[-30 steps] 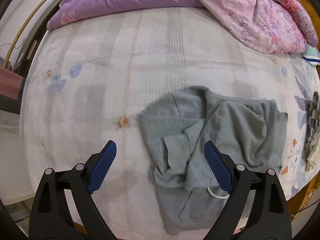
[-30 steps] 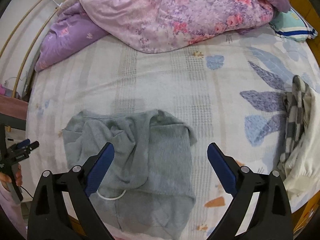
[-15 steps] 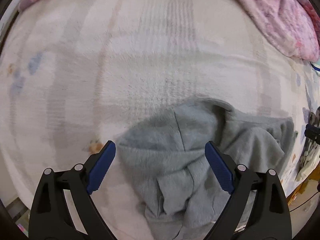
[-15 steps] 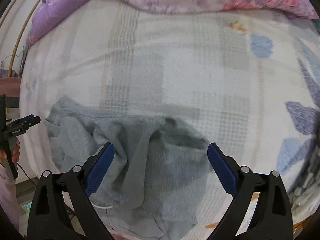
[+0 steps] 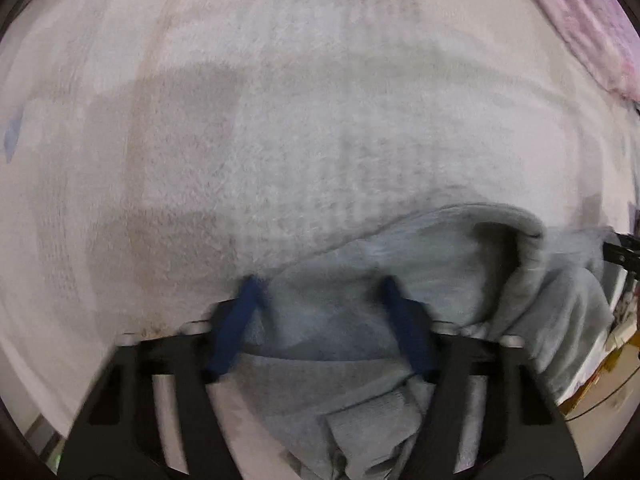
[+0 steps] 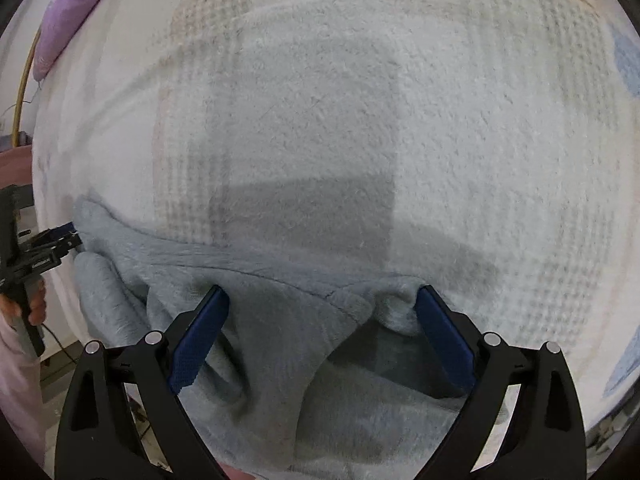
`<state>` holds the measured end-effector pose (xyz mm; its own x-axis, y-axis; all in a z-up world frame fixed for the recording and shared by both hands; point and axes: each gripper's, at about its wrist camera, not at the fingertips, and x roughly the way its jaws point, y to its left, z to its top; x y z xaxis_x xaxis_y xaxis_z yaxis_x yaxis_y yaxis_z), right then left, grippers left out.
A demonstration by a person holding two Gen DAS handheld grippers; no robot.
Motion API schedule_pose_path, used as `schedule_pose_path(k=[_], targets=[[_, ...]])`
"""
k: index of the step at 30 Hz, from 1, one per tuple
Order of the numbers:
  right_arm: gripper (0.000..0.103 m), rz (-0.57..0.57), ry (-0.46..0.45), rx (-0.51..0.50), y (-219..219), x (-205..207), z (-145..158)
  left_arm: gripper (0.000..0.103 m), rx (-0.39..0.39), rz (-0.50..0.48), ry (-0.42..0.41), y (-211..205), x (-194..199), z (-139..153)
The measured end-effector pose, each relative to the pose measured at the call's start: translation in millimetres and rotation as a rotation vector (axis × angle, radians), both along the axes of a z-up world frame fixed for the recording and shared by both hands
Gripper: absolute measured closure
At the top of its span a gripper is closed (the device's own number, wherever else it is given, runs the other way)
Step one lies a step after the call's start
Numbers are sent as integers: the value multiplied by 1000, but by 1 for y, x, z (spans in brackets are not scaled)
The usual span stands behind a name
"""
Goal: Fold large clothes
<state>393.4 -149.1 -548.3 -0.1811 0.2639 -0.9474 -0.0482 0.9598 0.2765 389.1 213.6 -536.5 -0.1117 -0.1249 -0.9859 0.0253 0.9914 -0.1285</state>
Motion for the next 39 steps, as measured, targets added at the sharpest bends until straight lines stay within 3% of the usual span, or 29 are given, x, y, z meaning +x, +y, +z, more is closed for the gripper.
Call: schedule_pose_path(k=[1,2,3,5,7,11,24,33,39], targets=[[29,22,-10,1,2,-1,2,76,-12,1,-7,-1,0,4],[50,59,-24,-4,5,-5,5,99,17,-2,-12,-3,-1,7],[58,61,-23,4,4,-7,7,99,37,-4,-14,-3,-1,9],[84,39,-22,47,1,-13,12,99,56,16,-31,-4,-3,13],[89,30,-42,48,-2,-18,16,99,66,41,-43,-4,-5,18],[92,-14,-94,21,-4,-30,31,99,93,65,-64,-5,-12,32],[93,6,-273,-65,2,-75,102,99,160,75,-165,-15,-63,107],[93,-34,-379,-100,31,-132,149,99,183,36,-259,-23,-106,151],[94,-35,-434,-108,34,-187,172,99,203,-3,-313,-31,-158,180]])
